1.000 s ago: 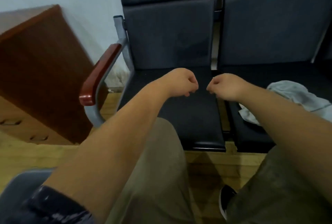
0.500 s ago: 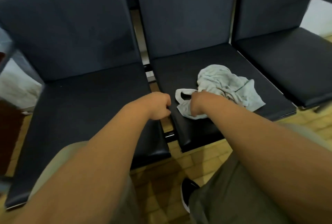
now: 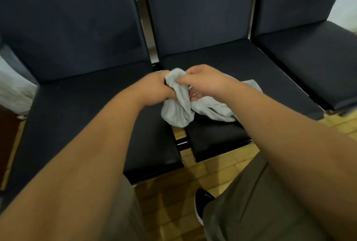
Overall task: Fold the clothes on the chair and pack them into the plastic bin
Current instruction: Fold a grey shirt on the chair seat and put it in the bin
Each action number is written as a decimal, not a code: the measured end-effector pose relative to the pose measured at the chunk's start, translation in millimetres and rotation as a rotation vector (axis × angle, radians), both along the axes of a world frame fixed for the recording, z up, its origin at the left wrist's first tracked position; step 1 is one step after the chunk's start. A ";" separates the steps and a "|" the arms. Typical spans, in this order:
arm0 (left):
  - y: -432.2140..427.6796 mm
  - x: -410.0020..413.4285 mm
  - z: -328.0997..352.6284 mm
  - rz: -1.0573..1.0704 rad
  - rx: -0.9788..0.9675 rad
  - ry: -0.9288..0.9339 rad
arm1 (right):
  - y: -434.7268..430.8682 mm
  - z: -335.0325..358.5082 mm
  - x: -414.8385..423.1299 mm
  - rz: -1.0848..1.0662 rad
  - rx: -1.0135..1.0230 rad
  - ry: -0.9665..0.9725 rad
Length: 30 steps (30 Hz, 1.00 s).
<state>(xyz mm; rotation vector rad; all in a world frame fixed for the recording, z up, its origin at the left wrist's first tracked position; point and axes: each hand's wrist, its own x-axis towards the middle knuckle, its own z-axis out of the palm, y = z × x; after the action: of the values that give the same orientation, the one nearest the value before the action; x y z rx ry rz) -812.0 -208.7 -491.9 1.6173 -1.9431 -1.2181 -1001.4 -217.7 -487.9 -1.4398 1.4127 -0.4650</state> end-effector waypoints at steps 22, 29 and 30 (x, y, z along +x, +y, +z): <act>95.3 73.8 -14.4 -0.231 0.004 -0.629 | 15.0 -28.0 67.7 0.830 0.099 0.889; 99.4 31.3 -74.9 -0.365 -0.301 -0.767 | 8.3 -35.1 57.3 0.692 0.193 0.791; 95.1 30.7 -73.3 -0.351 -0.343 -0.779 | 7.0 -36.8 53.8 0.684 0.217 0.770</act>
<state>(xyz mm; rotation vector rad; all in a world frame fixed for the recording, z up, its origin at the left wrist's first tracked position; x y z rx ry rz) -781.3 -113.6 -565.2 1.7519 -2.7975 -0.2825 -947.6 -210.7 -524.7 -1.8819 1.3463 0.7255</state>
